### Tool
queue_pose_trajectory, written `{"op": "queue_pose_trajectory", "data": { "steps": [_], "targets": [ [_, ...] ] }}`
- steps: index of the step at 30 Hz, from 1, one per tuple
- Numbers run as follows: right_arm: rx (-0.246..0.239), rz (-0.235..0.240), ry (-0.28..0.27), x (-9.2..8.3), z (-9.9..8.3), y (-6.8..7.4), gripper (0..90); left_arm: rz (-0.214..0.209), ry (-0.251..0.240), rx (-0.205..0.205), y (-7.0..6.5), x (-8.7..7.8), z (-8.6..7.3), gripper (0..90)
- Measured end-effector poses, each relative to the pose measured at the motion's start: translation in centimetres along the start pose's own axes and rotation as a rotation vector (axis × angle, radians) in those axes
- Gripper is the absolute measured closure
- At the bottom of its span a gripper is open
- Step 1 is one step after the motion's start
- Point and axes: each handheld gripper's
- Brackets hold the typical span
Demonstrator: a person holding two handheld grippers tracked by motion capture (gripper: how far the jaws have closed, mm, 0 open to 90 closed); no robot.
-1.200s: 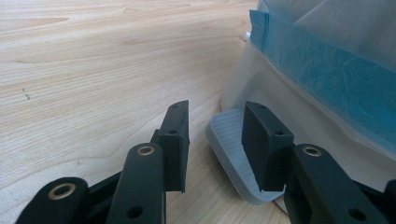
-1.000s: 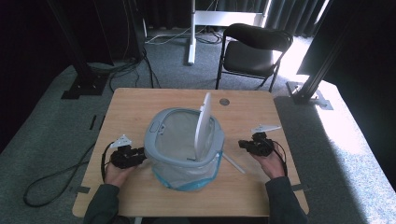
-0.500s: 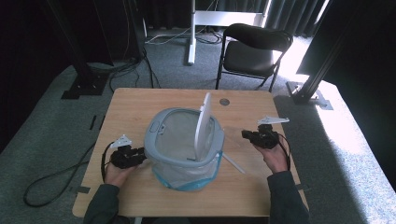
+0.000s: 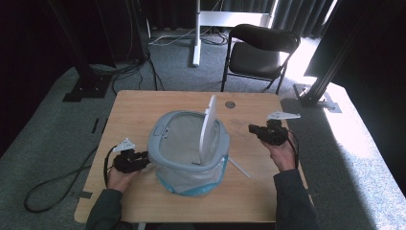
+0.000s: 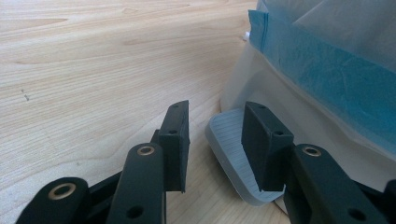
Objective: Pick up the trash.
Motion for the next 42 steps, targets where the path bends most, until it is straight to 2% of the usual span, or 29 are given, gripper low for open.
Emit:
{"op": "queue_pose_trajectory", "data": {
  "steps": [20, 32, 42],
  "targets": [
    [-0.053, 0.002, -0.057, -0.2, 3.9, 1.0, 86.3, 0.0, -0.001, 0.001, 0.0, 0.0, 0.0, 61.7],
    [-0.093, 0.019, -0.079, 0.3, 6.0, 2.3, 86.3, 0.001, 0.0, 0.003, 0.0, 0.0, 0.0, 61.5],
    [-0.107, 0.033, -0.117, 0.2, 7.9, 3.2, 86.3, 0.001, 0.0, 0.002, 0.0, 0.0, 0.0, 61.4]
  ]
}}
Point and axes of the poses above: each handheld gripper's, and its own axes: x roughly forward along the jaws, z roughly out of its top, y roughly to its left, and after that the axes turned 13 degrees about -y, right-handed
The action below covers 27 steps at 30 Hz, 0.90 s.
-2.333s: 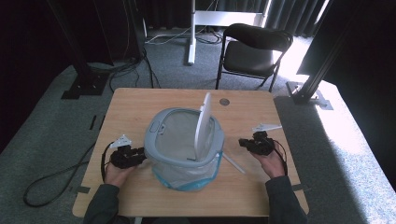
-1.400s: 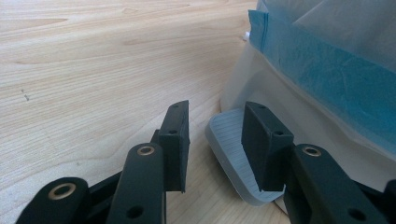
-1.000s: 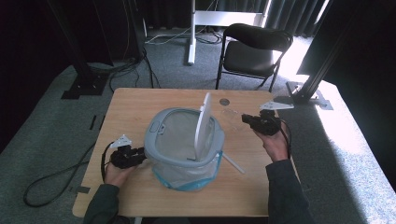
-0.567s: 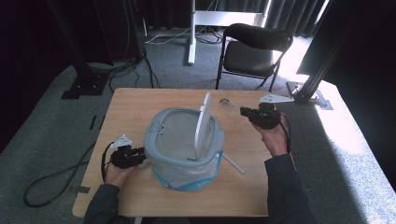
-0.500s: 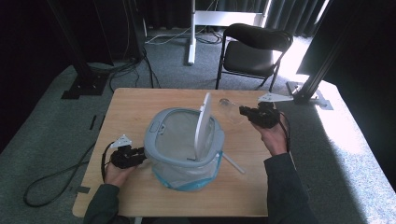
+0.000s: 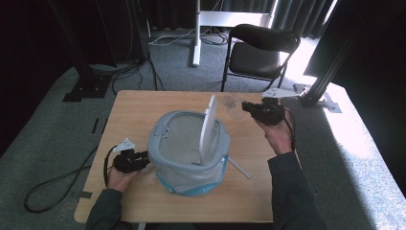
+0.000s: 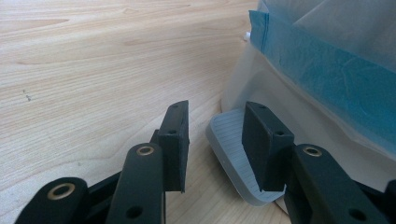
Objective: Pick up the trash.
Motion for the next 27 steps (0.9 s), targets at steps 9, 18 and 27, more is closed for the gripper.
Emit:
{"op": "queue_pose_trajectory", "data": {
  "steps": [9, 18, 27],
  "targets": [
    [-0.003, 0.024, -0.024, 0.1, 1.5, 0.4, 86.3, 0.001, 0.001, 0.001, 0.0, 0.1, 0.0, 61.4],
    [-0.024, 0.046, -0.039, 0.4, 2.8, 1.3, 86.3, 0.0, 0.002, 0.002, 0.0, 0.1, 0.0, 61.4],
    [-0.033, 0.088, -0.062, 0.8, 3.9, 2.3, 86.2, 0.001, 0.0, 0.002, 0.0, 0.1, 0.0, 61.2]
  ]
}}
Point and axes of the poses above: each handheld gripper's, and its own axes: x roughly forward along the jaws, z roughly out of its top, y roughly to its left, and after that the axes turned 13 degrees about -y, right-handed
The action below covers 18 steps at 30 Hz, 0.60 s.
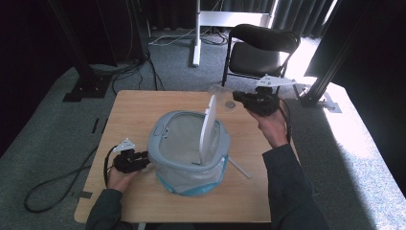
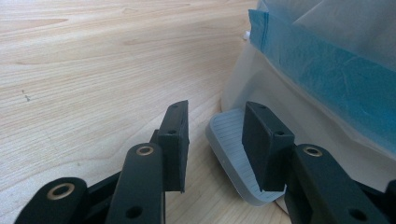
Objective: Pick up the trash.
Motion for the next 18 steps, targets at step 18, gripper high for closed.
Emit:
{"op": "queue_pose_trajectory", "data": {
  "steps": [18],
  "targets": [
    [-0.034, 0.004, -0.032, 1.2, 2.4, 1.1, 86.2, 0.0, 0.001, 0.001, 0.0, -0.1, 0.0, 61.2]
  ]
}}
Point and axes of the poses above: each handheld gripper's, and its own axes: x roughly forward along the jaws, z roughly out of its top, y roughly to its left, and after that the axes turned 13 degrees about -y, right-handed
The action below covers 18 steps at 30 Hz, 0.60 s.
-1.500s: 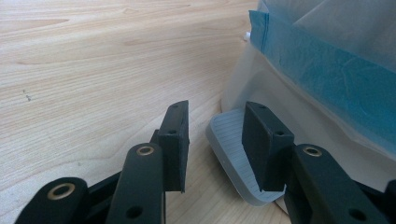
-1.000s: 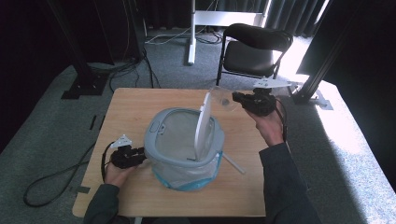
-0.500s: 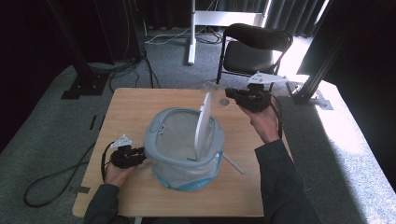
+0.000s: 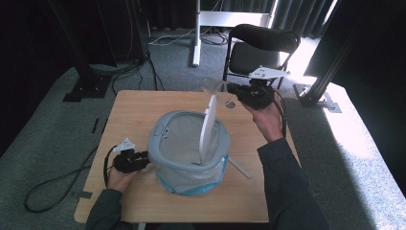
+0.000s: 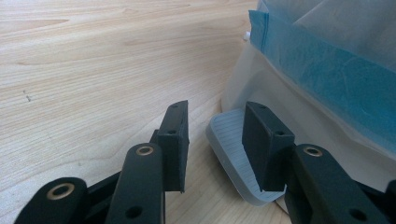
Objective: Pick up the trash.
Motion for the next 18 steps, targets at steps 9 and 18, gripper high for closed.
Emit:
{"op": "queue_pose_trajectory", "data": {
  "steps": [9, 18],
  "targets": [
    [-0.011, 0.012, -0.006, 1.0, 0.7, 0.7, 86.2, 0.0, -0.005, -0.002, 0.0, -0.1, 0.0, 61.2],
    [-0.008, 0.042, -0.028, 1.4, 1.5, 1.4, 86.2, -0.002, 0.001, 0.0, 0.0, -0.1, 0.0, 61.2]
  ]
}}
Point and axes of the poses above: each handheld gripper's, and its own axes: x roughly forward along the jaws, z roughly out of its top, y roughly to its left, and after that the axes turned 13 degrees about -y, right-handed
